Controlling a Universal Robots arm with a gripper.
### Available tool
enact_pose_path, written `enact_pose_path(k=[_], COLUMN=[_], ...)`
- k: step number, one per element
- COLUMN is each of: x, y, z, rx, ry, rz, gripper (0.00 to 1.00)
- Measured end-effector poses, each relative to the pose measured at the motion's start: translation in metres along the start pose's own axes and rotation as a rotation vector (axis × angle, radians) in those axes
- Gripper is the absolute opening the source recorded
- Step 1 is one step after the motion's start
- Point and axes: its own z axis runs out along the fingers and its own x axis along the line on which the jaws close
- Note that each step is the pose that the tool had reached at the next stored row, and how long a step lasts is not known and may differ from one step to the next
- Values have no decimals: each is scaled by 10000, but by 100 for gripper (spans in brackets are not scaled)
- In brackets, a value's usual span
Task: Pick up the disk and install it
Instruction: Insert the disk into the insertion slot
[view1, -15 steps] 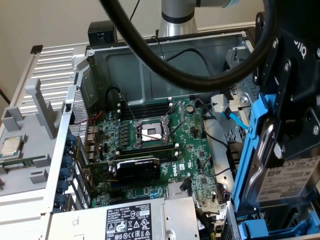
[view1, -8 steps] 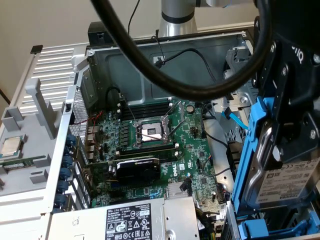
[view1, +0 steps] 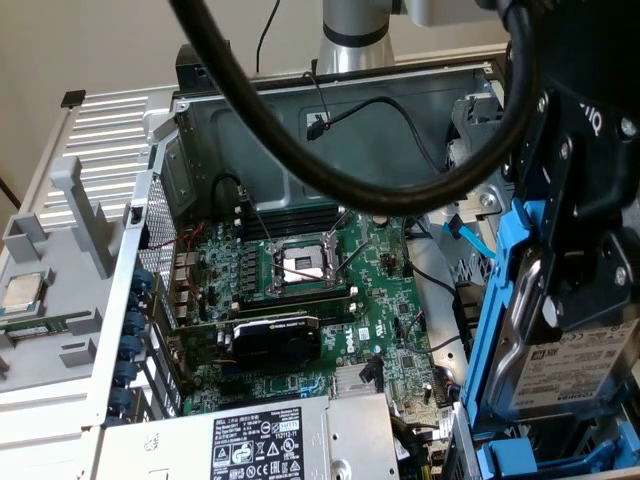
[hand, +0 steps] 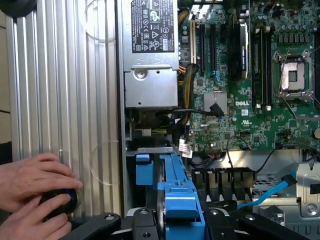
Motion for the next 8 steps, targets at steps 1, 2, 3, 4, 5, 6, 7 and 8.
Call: enact_pose_path(k=[1,2,3,4,5,6,7,8], x=[0,0,0,0,0,0,0,0], y=[0,0,1,1,1,1,1,0], z=[1,2,2,2,3,2,2,3], rx=[0,0,0,-1,-2,-3,-3,-5], ry=[-1,-6,-15,-31,-54,-73,-88,-104], rz=[0,1,1,1,2,3,2,1], gripper=[37,37,37,37,37,37,37,37])
